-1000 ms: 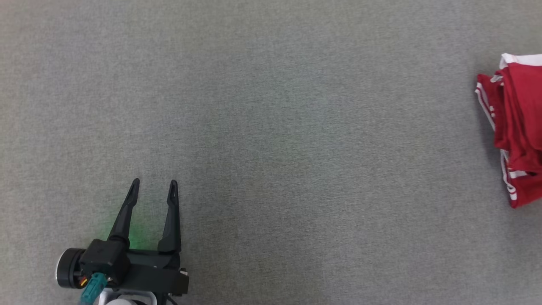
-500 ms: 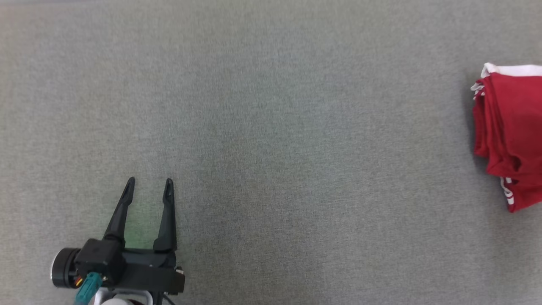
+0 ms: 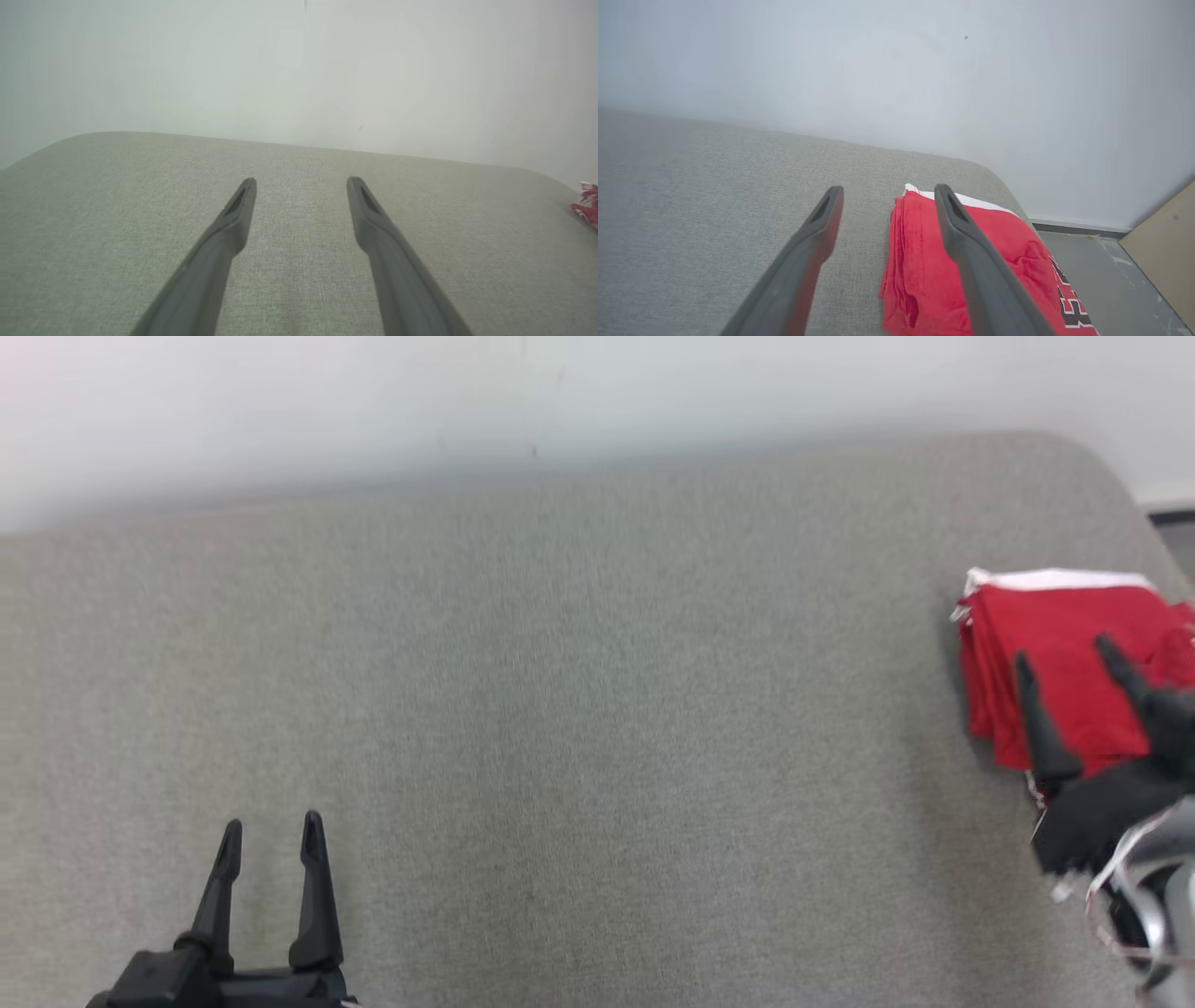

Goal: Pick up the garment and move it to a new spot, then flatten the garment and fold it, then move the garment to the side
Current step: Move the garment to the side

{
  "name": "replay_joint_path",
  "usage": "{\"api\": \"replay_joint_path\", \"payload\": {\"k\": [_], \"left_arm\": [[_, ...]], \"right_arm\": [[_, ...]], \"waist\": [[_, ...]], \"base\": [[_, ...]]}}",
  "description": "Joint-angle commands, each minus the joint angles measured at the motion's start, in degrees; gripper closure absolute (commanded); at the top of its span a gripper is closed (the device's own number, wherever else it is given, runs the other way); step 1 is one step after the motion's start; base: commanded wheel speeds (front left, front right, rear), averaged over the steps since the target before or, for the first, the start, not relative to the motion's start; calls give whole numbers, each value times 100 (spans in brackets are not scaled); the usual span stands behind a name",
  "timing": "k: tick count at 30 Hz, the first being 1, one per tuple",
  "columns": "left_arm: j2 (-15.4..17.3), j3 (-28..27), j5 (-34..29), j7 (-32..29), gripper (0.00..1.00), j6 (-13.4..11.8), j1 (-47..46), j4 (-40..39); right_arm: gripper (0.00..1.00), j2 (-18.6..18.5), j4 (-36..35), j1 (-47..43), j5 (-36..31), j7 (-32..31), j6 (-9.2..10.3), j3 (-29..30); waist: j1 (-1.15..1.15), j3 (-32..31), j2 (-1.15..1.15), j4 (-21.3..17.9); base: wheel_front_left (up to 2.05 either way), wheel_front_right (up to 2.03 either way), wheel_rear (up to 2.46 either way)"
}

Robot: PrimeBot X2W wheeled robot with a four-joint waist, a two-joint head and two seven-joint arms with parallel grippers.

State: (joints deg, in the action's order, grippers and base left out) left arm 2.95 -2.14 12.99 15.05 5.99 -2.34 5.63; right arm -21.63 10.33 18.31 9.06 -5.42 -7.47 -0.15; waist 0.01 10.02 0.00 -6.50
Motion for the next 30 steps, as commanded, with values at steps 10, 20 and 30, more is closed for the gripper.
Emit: {"api": "replay_joint_path", "payload": {"k": [10, 20, 30], "left_arm": [[-6, -118, -70, 13, 0, -189, 576, -289], [-8, -211, -74, 13, 0, -331, 857, 176], [-7, -289, -160, 13, 0, -320, 1035, 541]], "right_arm": [[0, 384, 57, -993, 613, 897, 0, -381], [0, 927, 545, -1521, 516, 1573, 0, -579], [0, 1194, 741, -1615, 368, 1769, 0, -552]], "waist": [[-1, -982, 0, 19], [-1, -1275, 0, 51], [-1, -1421, 0, 125]], "base": [[0, 0, 0], [0, 0, 0], [0, 0, 0]]}}
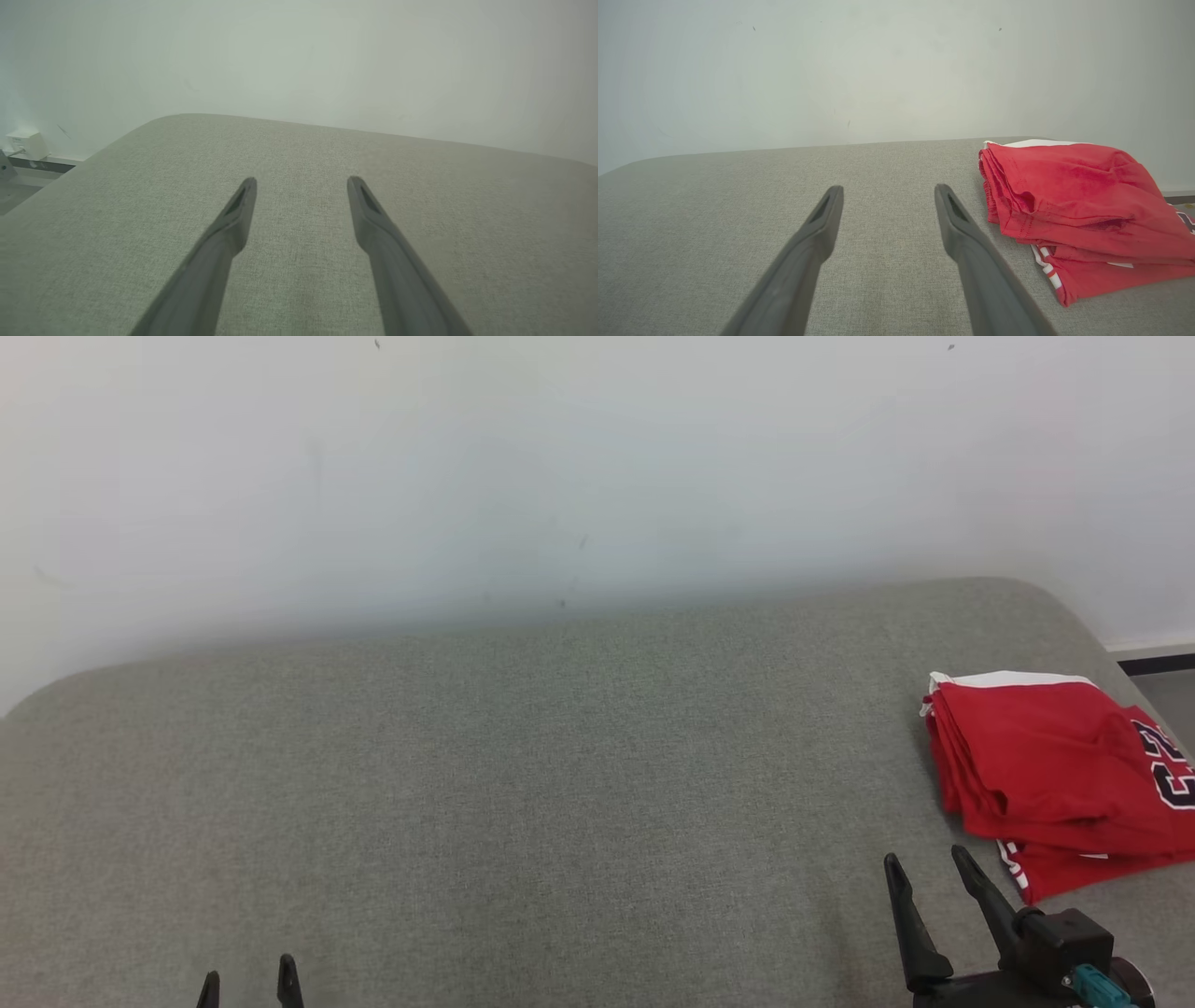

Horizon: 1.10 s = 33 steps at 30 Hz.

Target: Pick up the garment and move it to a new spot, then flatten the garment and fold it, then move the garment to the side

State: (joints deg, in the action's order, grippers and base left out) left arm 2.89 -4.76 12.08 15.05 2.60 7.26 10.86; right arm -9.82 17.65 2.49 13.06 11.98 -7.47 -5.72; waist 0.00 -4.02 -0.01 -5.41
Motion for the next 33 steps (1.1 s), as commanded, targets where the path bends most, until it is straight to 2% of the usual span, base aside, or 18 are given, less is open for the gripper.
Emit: {"api": "replay_joint_path", "payload": {"k": [1, 19, 33], "left_arm": [[-2, -47, -88, 13, 0, 31, 87, 56], [-3, -147, -266, 13, 0, 159, 70, 210], [-3, -147, -245, 13, 0, 160, 23, 151]], "right_arm": [[0, 28, 32, -30, -53, 36, 0, -3], [0, 121, 488, 158, -221, 260, 0, 42], [0, 152, 604, 226, -159, 309, 0, -52]], "waist": [[0, -28, 1, 23], [0, -112, 1, 283], [0, -112, 1, 233]], "base": [[0, 0, 0], [0, 0, 0], [0, 0, 0]]}}
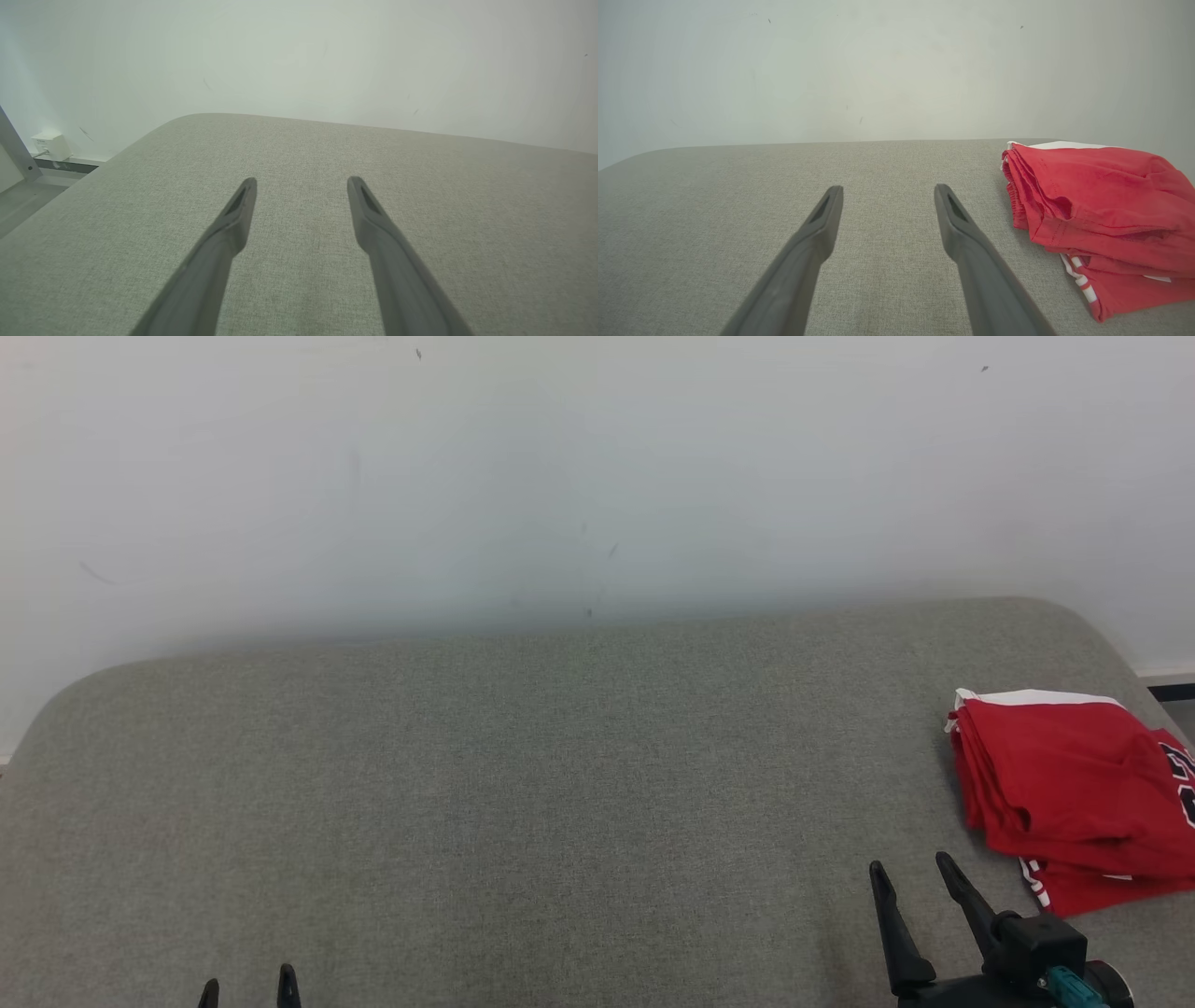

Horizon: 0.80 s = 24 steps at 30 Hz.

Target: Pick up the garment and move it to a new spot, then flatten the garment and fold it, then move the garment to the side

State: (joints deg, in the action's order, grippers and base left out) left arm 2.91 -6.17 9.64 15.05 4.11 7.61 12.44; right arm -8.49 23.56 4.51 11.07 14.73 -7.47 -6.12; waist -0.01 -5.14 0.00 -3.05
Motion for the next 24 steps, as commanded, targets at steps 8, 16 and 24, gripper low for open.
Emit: {"api": "replay_joint_path", "payload": {"k": [8, 16, 24], "left_arm": [[-4, 6, -27, 13, 0, 6, -40, 27], [-4, -6, -5, 13, 0, 41, -61, 72], [-31, 18, 29, -29, 100, 44, 54, 294]], "right_arm": [[0, 45, 25, 54, 45, 44, 0, -25], [0, 93, 42, 16, 28, 46, 0, -15], [100, 111, 253, -171, 15, -15, 0, -31]], "waist": [[1, 2, 0, 6], [1, -3, 0, 41], [0, 2, 0, 49]], "base": [[0, 0, 0], [0, 0, 0], [0, 0, 0]]}}
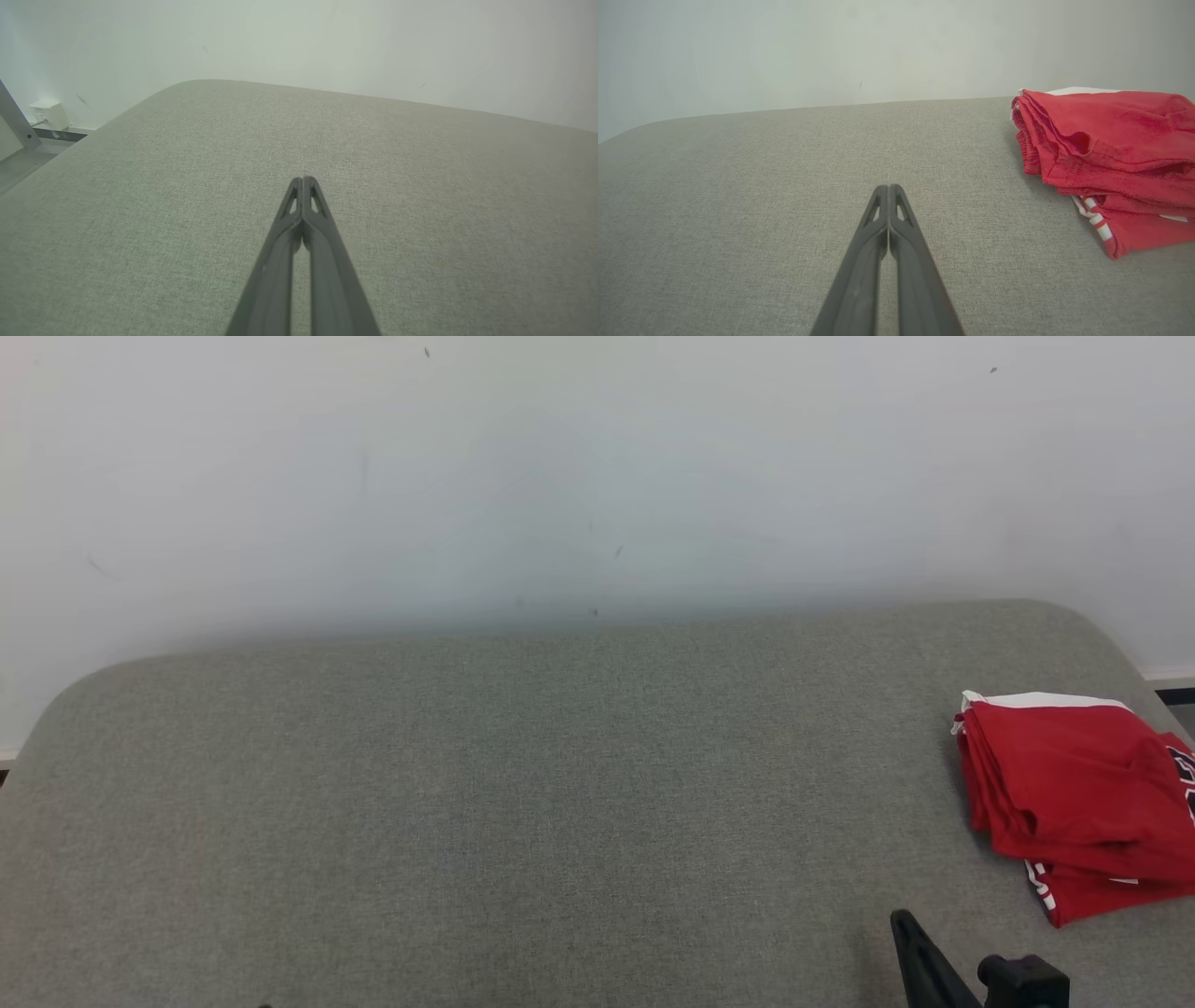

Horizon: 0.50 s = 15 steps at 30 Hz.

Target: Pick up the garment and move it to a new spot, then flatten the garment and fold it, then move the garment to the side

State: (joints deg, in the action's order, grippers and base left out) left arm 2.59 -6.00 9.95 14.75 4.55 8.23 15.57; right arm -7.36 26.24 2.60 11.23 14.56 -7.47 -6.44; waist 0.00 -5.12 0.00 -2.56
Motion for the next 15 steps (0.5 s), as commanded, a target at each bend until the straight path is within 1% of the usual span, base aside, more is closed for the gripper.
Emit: {"api": "replay_joint_path", "payload": {"k": [1, 15], "left_arm": [[-1, -13, 62, -31, 100, 2, -28, 20], [7, -24, 1590, -426, 100, 57, -306, -13]], "right_arm": [[100, 5, 5, 9, 64, -25, 0, 20], [100, 87, -232, 88, 1563, -418, 0, 267]], "waist": [[0, 2, 0, 1], [0, 61, 0, 30]], "base": [[0, 0, 0], [0, 0, 0]]}}
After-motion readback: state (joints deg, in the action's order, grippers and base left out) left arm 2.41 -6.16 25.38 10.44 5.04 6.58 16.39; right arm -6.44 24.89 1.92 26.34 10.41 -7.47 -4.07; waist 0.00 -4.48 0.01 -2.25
